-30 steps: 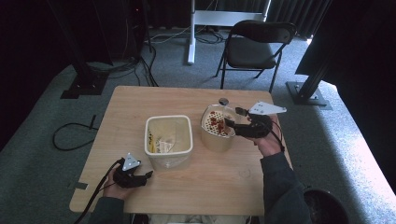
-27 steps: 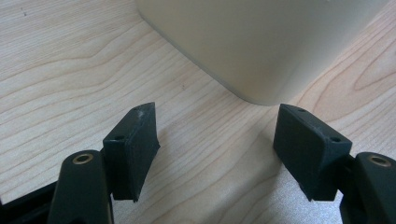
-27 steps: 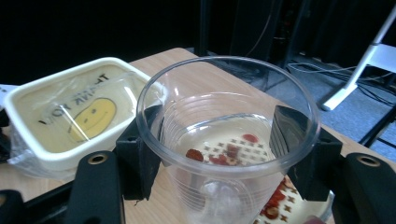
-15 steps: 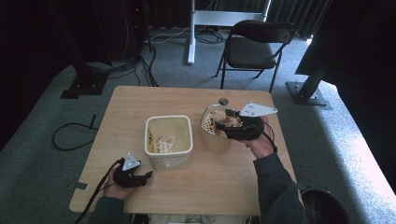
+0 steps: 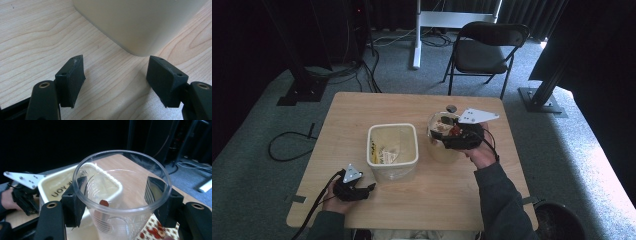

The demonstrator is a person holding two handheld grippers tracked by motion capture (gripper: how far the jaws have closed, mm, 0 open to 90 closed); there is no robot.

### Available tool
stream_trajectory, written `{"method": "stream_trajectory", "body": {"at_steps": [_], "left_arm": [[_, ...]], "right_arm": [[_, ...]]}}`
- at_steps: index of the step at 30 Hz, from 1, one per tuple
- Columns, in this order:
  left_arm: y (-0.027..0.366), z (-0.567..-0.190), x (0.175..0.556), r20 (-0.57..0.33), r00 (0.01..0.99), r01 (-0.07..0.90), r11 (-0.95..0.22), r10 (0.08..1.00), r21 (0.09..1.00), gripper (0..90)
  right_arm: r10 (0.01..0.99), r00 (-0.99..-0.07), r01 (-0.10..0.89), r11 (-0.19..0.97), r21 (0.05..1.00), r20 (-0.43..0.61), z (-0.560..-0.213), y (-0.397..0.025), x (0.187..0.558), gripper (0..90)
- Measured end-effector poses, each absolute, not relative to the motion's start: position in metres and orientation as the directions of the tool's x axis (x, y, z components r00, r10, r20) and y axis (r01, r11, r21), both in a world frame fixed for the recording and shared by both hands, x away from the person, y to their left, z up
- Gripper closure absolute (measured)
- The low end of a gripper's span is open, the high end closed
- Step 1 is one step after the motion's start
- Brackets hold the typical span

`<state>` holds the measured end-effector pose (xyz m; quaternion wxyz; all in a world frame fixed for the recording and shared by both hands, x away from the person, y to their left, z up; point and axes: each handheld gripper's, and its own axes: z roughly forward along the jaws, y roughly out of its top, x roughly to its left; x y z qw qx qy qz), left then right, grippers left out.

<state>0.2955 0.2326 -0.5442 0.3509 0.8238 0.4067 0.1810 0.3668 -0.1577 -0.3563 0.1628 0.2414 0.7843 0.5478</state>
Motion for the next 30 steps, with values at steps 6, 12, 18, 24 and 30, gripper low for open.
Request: {"method": "stream_trajectory", "body": {"at_steps": [6, 12, 18, 24, 30], "left_arm": [[0.233, -0.544, 0.295, 0.013, 0.604, 0.543, -0.423, 0.797, 0.725, 31.3], [0.233, -0.544, 0.295, 0.013, 0.604, 0.544, -0.424, 0.797, 0.724, 31.3], [0.233, -0.544, 0.295, 0.013, 0.606, 0.544, -0.426, 0.795, 0.723, 31.2], [0.233, -0.544, 0.295, 0.013, 0.604, 0.545, -0.424, 0.797, 0.724, 31.3], [0.233, -0.544, 0.295, 0.015, 0.606, 0.544, -0.427, 0.795, 0.722, 31.3]], "right_arm": [[0.487, -0.873, 0.165, 0.259, 0.952, 0.019, -0.343, -0.132, 0.366, 34.6], [0.422, -0.905, 0.164, 0.242, 0.956, 0.049, -0.338, -0.103, 0.367, 34.1], [0.363, -0.93, 0.165, 0.247, 0.955, 0.067, -0.345, -0.066, 0.373, 34.2], [0.334, -0.938, 0.185, 0.246, 0.951, 0.096, -0.357, -0.038, 0.38, 33.7], [0.343, -0.932, 0.212, 0.252, 0.944, 0.118, -0.365, -0.025, 0.386, 29.6]]}}
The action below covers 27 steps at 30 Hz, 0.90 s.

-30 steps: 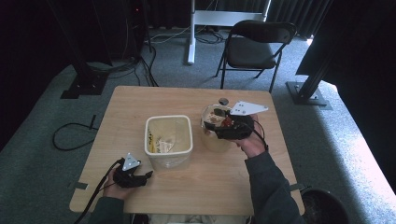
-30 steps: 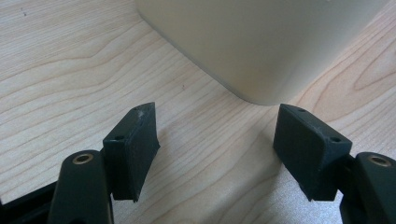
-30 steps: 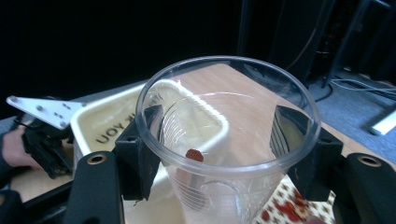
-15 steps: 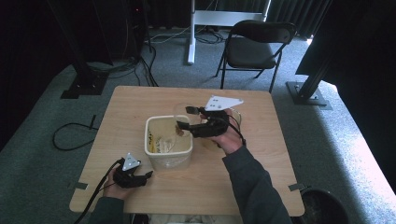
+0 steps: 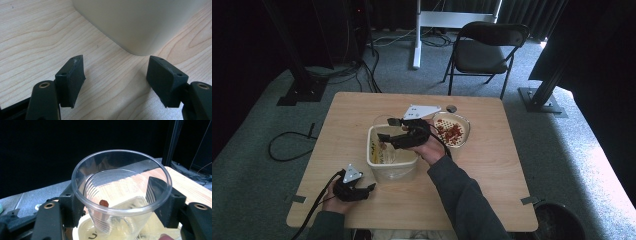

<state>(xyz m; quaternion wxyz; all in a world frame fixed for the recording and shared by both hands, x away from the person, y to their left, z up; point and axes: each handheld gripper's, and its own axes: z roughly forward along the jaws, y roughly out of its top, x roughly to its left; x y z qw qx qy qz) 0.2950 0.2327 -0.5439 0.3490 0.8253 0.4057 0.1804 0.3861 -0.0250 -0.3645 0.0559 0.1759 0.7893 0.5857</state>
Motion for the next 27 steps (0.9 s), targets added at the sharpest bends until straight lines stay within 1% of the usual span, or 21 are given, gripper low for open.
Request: {"method": "stream_trajectory", "body": {"at_steps": [1, 2, 4, 7, 16, 17, 24, 27], "left_arm": [[0.233, -0.544, 0.295, 0.015, 0.606, 0.544, -0.427, 0.795, 0.722, 31.2], [0.233, -0.544, 0.295, 0.013, 0.605, 0.544, -0.425, 0.796, 0.724, 31.2], [0.233, -0.544, 0.295, 0.013, 0.605, 0.544, -0.425, 0.796, 0.724, 31.3], [0.233, -0.544, 0.295, 0.012, 0.605, 0.544, -0.424, 0.796, 0.724, 31.3], [0.232, -0.544, 0.295, 0.012, 0.605, 0.544, -0.424, 0.797, 0.724, 31.2], [0.233, -0.544, 0.295, 0.012, 0.605, 0.544, -0.425, 0.796, 0.724, 31.3], [0.233, -0.544, 0.295, 0.012, 0.605, 0.546, -0.426, 0.796, 0.722, 31.3], [0.233, -0.544, 0.295, 0.013, 0.605, 0.545, -0.425, 0.796, 0.723, 31.3]], "right_arm": [[0.343, -0.932, 0.212, 0.252, 0.944, 0.118, -0.365, -0.025, 0.386, 29.6], [0.343, -0.929, 0.227, 0.232, 0.946, 0.139, -0.366, -0.024, 0.388, 21.6], [0.327, -0.931, 0.237, 0.204, 0.95, 0.162, -0.367, -0.025, 0.389, 18.9], [0.343, -0.924, 0.238, 0.176, 0.955, 0.167, -0.368, -0.027, 0.39, 13.7], [0.363, -0.922, 0.208, 0.182, 0.961, 0.131, -0.367, -0.037, 0.379, 14.2], [0.37, -0.922, 0.196, 0.188, 0.963, 0.115, -0.367, -0.042, 0.374, 14.6], [0.41, -0.908, 0.184, 0.206, 0.961, 0.086, -0.375, -0.068, 0.357, 19.6], [0.442, -0.896, 0.159, 0.218, 0.963, 0.048, -0.379, -0.08, 0.348, 22.7]]}}
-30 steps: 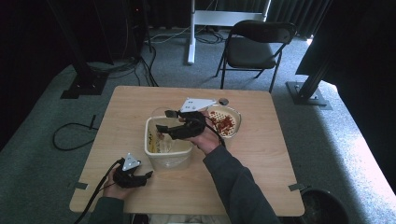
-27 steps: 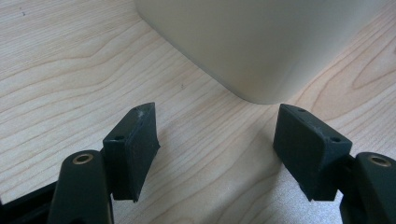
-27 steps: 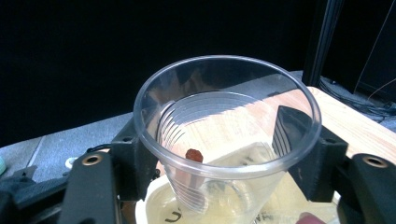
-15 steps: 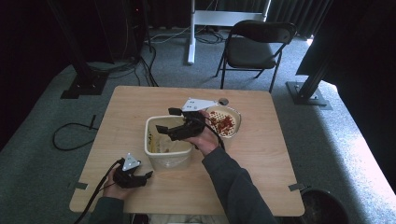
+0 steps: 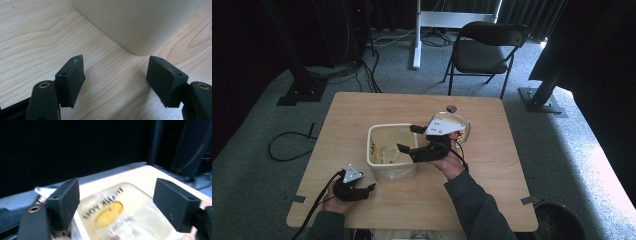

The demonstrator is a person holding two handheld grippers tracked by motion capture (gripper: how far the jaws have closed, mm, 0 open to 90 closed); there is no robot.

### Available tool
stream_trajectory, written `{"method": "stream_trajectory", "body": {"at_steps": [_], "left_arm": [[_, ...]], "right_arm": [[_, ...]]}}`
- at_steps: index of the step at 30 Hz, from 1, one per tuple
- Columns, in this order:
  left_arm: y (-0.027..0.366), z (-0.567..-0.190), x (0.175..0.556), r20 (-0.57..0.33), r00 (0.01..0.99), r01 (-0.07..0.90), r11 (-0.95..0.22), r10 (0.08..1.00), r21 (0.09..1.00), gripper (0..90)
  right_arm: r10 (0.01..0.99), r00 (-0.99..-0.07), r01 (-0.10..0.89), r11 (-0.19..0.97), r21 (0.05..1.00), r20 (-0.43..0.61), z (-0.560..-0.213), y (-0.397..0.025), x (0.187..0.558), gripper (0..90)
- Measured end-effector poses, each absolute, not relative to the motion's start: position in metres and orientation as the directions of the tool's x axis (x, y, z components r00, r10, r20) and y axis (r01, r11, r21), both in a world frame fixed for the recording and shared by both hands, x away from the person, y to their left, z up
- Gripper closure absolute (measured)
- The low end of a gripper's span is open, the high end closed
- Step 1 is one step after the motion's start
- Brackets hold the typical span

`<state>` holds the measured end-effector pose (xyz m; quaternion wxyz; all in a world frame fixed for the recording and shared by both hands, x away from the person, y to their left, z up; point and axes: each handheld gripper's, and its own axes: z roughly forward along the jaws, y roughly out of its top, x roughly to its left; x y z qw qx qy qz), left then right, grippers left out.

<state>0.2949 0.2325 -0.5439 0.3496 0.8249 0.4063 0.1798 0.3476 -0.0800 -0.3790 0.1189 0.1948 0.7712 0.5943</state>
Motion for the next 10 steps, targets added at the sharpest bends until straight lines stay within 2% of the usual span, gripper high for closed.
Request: {"method": "stream_trajectory", "body": {"at_steps": [5, 10], "left_arm": [[0.233, -0.544, 0.295, 0.013, 0.605, 0.545, -0.426, 0.796, 0.723, 31.3], [0.233, -0.544, 0.295, 0.012, 0.605, 0.545, -0.425, 0.796, 0.723, 31.3]], "right_arm": [[0.466, -0.884, 0.158, 0.233, 0.959, 0.032, -0.392, -0.093, 0.331, 26.0], [0.501, -0.865, 0.166, 0.303, 0.939, -0.009, -0.415, -0.102, 0.315, 26.2]]}}
